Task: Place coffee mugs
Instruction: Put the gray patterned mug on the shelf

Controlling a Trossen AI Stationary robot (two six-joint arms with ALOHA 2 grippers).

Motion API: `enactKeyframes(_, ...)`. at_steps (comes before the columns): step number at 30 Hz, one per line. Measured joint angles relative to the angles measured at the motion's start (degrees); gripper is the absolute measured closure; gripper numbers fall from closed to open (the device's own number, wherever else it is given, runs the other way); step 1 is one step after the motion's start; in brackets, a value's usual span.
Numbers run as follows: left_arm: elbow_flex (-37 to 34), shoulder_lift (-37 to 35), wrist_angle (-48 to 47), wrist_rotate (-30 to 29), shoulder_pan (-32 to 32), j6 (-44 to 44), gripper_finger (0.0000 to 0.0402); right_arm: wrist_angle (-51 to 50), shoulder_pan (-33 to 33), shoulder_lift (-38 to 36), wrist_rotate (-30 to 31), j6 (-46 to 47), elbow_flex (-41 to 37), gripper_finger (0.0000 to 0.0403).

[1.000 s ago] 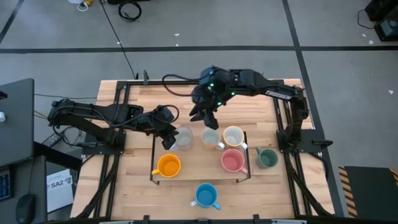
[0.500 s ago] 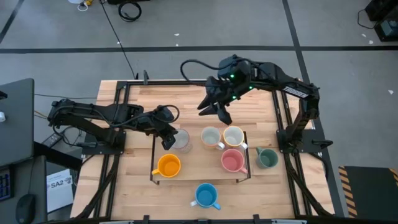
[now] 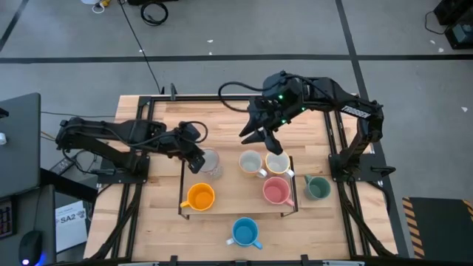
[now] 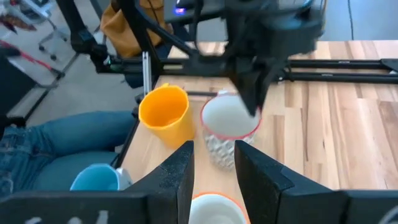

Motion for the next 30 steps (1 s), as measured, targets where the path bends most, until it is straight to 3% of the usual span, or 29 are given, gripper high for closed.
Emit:
enactKeyframes(15,1.9,0.0,-10.6,-2.7,-3.8,-9.8,0.0380,-1.1,5.1,0.0,2.5,-0.6,0.0,0.0282)
enactKeyframes(30,1.9,0.0,-11.2,-3.2,-4.5,-9.9,0.0369,-1.1,7.9,0.1,2.5,-0.6,0.0,0.0282)
